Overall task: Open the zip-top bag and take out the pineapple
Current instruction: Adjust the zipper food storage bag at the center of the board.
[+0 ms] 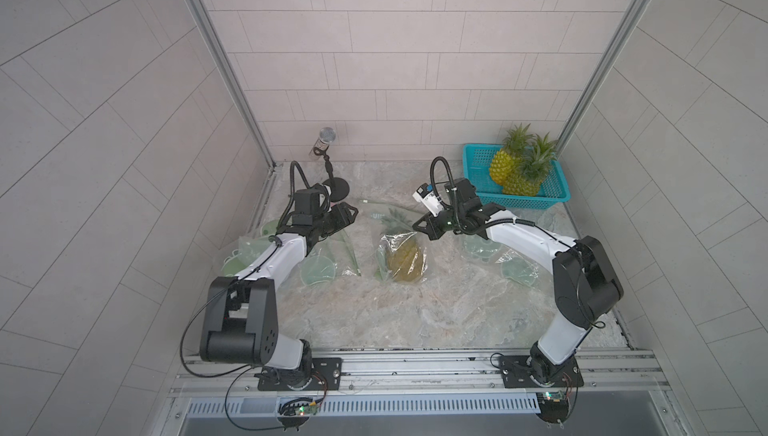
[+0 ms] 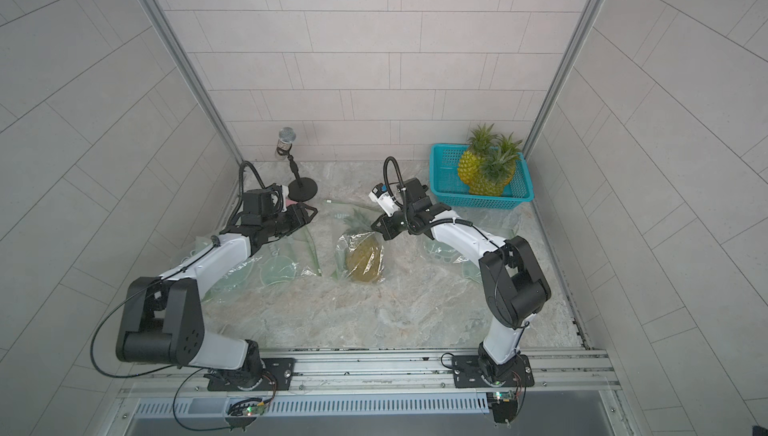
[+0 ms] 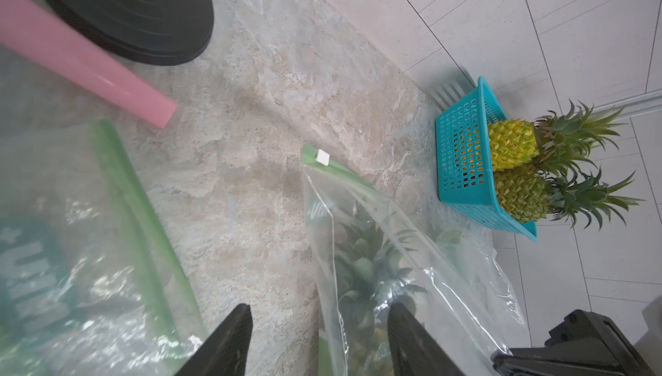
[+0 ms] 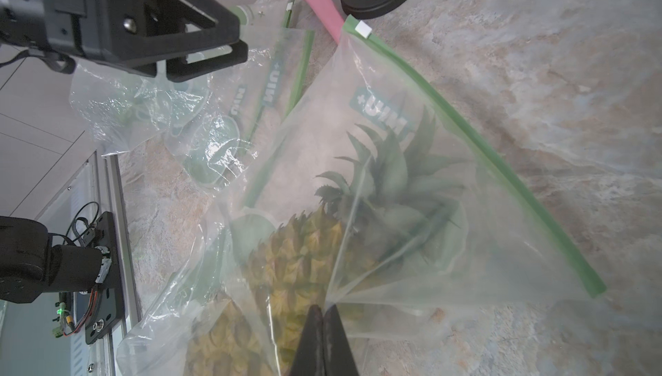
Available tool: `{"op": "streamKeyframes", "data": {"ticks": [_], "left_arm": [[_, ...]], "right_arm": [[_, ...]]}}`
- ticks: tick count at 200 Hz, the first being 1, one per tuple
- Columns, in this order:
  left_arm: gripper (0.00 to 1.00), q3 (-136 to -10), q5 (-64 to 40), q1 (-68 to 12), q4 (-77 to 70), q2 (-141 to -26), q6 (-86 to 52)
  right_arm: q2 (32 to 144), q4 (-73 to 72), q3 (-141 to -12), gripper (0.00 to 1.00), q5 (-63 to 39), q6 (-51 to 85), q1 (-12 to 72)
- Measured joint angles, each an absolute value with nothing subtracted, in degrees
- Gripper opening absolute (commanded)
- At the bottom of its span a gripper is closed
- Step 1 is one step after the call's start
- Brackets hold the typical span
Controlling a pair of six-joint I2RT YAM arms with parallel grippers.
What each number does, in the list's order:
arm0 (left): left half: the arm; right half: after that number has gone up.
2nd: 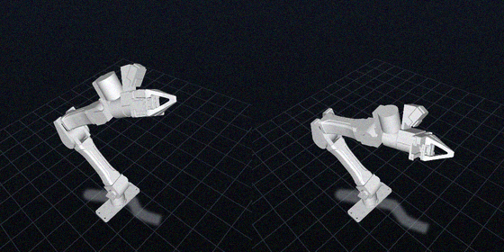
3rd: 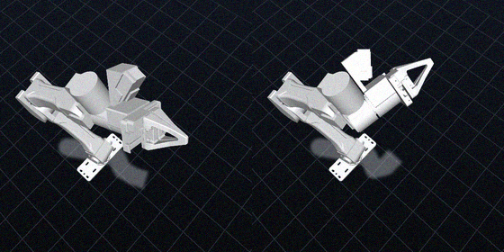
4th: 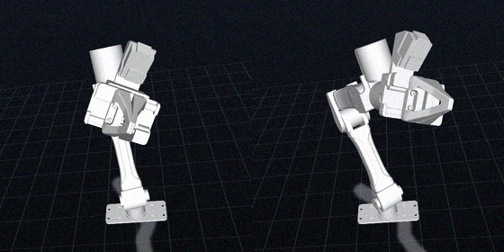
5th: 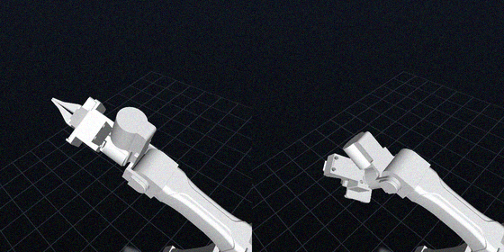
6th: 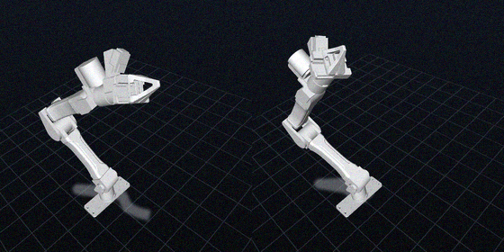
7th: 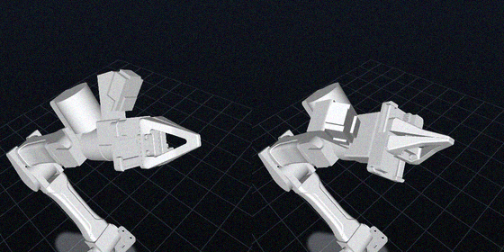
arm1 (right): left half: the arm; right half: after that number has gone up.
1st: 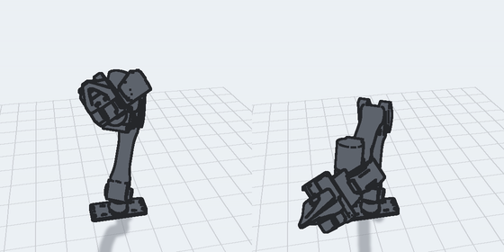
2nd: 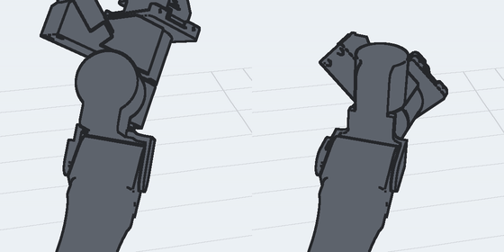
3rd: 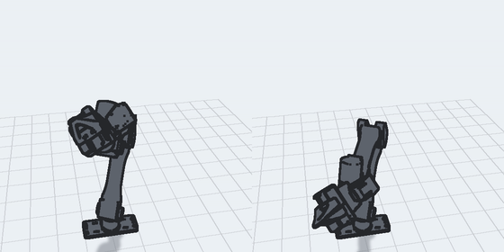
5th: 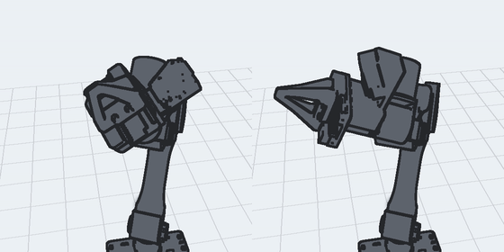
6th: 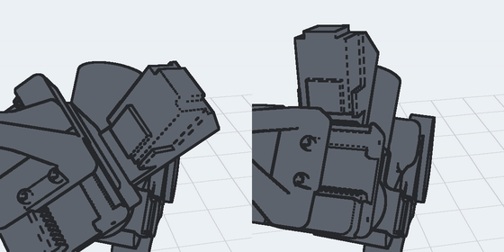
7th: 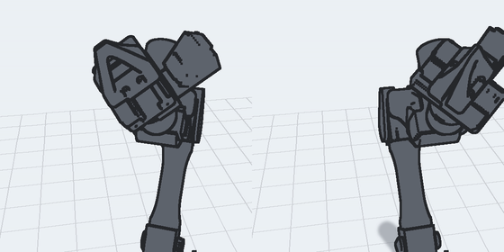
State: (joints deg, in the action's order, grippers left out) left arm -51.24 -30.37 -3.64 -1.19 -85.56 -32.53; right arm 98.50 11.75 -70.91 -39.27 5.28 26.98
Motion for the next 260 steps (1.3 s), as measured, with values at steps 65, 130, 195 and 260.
{"op": "streamKeyframes", "data": {"ticks": [65, 130, 195, 260], "left_arm": [[0.51, -59.79, -29.5, -4.32, -6.26, -100.18, -33.06], [0.48, -64.51, -31.81, -4.91, -8.08, -107.83, -33.5], [0.06, -65.95, -34.09, -8.19, -8.45, -110.54, -35.14], [0.0, -66.28, -37.06, -8.71, -6.15, -106.04, -35.27]], "right_arm": [[98.83, 10.52, -70.89, 0.0, -40.05, 6.28, 26.98], [100.36, 10.33, -70.91, 0.0, -40.03, 6.44, 26.98], [101.38, 10.94, -71.77, 0.0, -39.9, 6.39, 26.98], [98.43, 12.71, -71.72, 0.33, -34.54, 6.81, 26.98]]}}
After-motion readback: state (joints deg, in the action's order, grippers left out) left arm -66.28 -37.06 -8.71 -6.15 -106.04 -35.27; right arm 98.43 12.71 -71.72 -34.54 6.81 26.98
